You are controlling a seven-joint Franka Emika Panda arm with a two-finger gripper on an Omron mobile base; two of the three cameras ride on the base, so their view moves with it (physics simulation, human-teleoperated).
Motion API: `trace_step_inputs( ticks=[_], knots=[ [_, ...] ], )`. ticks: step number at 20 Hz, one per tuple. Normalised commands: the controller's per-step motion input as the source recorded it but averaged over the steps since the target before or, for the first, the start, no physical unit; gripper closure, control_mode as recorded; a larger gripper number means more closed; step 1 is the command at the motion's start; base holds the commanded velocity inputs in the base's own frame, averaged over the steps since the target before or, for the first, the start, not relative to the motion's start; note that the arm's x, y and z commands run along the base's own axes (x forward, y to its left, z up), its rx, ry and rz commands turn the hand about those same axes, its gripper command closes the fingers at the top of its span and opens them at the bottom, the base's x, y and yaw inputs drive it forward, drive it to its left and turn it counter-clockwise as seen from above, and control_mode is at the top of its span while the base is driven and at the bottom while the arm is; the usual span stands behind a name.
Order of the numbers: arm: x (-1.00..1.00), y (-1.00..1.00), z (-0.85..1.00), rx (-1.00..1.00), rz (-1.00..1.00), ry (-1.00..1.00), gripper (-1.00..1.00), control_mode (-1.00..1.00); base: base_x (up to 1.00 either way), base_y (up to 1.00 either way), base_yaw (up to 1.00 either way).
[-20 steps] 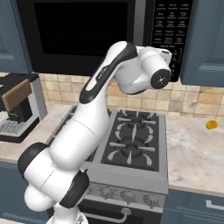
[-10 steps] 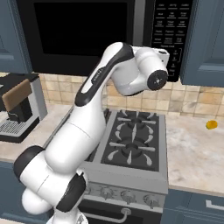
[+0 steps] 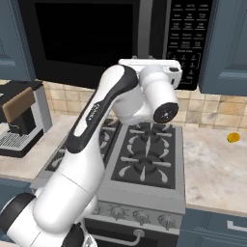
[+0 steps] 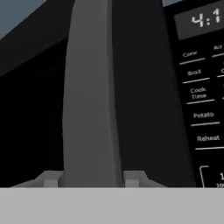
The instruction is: Open the microwave door.
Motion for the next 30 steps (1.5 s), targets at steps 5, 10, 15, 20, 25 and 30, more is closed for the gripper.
trace_step_inputs(
  ticks=[5, 10, 15, 20, 25, 30],
  knots=[
    [-1.00, -0.03, 0.53, 0.00, 0.00, -0.05, 1.00, -1.00, 0.00, 0.00, 0.00],
    [-1.00, 0.00, 0.68, 0.00, 0.00, 0.00, 1.00, -1.00, 0.00, 0.00, 0.00],
    [-1.00, 0.00, 0.78, 0.00, -0.04, 0.05, 1.00, -1.00, 0.00, 0.00, 0.00],
    [-1.00, 0.03, 0.62, 0.00, -0.11, 0.02, 1.00, -1.00, 0.00, 0.00, 0.00],
    [-1.00, 0.23, 0.40, -0.04, -0.16, 0.01, 1.00, -1.00, 0.00, 0.00, 0.00],
    [-1.00, 0.24, 0.30, -0.06, -0.17, 0.00, -1.00, -1.00, 0.00, 0.00, 0.00]
  ],
)
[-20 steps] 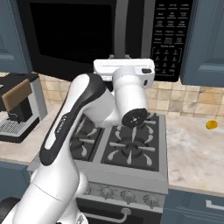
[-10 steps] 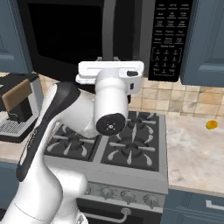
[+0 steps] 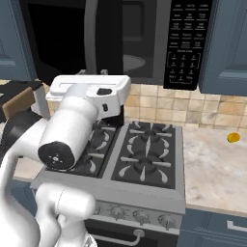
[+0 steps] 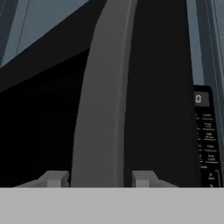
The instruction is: Open the microwave door.
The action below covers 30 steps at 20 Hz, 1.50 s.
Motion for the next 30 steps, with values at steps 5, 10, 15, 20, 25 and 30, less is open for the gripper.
trace_step_inputs(
  ticks=[5, 10, 15, 20, 25, 30],
  knots=[
    [-1.00, -0.01, 0.41, 0.00, -0.20, 0.00, -1.00, -1.00, 0.00, 0.00, 0.00],
    [-1.00, -0.23, 0.39, 0.00, -0.13, 0.00, -1.00, -1.00, 0.00, 0.00, 0.00],
    [-0.97, 0.04, 0.27, -0.04, 0.01, 0.01, -1.00, -1.00, 0.00, 0.00, 0.00],
    [-0.66, -1.00, -0.02, 0.25, 0.23, 0.12, -1.00, -1.00, 0.00, 0.00, 0.00],
    [0.00, -0.86, -0.32, 0.52, 0.23, 0.44, -1.00, -1.00, 0.00, 0.00, 0.00],
    [0.50, -0.27, -0.44, 0.69, 0.16, 0.65, -1.00, -1.00, 0.00, 0.00, 0.00]
  ],
)
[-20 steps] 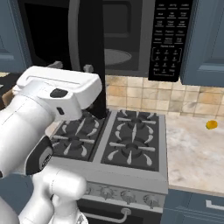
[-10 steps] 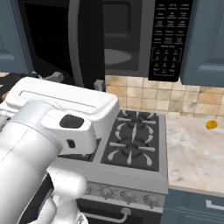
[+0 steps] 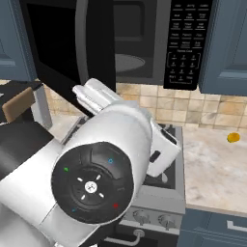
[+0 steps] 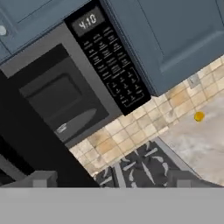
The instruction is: Open the microwave door.
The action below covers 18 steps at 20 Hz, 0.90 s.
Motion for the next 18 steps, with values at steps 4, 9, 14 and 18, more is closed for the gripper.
trace_step_inputs(
  ticks=[4, 9, 14, 18],
  knots=[
    [0.42, 0.00, -0.52, 0.56, 0.11, 0.42, -1.00, -1.00, 0.00, 0.00, 0.00],
    [0.07, 0.24, -0.76, 0.22, 0.00, 0.10, -1.00, -1.00, 0.00, 0.00, 0.00],
    [0.38, 0.00, -0.37, 0.28, 0.01, 0.02, -1.00, -1.00, 0.00, 0.00, 0.00],
    [0.55, 0.00, 0.00, 0.22, 0.13, 0.16, -1.00, -1.00, 0.00, 0.00, 0.00]
  ],
)
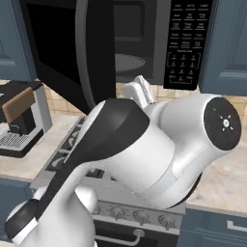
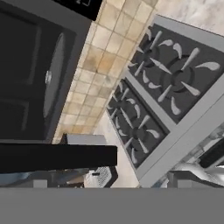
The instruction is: Open the microwave door.
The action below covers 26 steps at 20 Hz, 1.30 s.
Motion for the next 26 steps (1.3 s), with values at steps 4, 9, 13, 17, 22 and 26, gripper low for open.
trace_step_inputs(
  ticks=[4, 9, 13, 17, 22, 26],
  knots=[
    [0.71, 0.00, 0.00, 0.24, 0.21, 0.28, -1.00, -1.00, 0.00, 0.00, 0.00],
    [0.75, 0.00, 0.00, 0.42, 0.24, 0.30, -1.00, -1.00, 0.00, 0.00, 0.00],
    [0.54, 0.00, 0.00, 0.35, 0.20, 0.18, -1.00, -1.00, 0.00, 0.00, 0.00],
    [0.38, 0.00, -0.01, 0.33, 0.21, 0.15, -1.00, -1.00, 0.00, 0.00, 0.00],
    [0.37, 0.04, 0.00, 0.07, 0.06, 0.01, -1.00, -1.00, 0.00, 0.00, 0.00],
    [0.28, 0.25, 0.00, 0.00, 0.00, 0.00, -1.00, -1.00, 0.00, 0.00, 0.00]
  ],
)
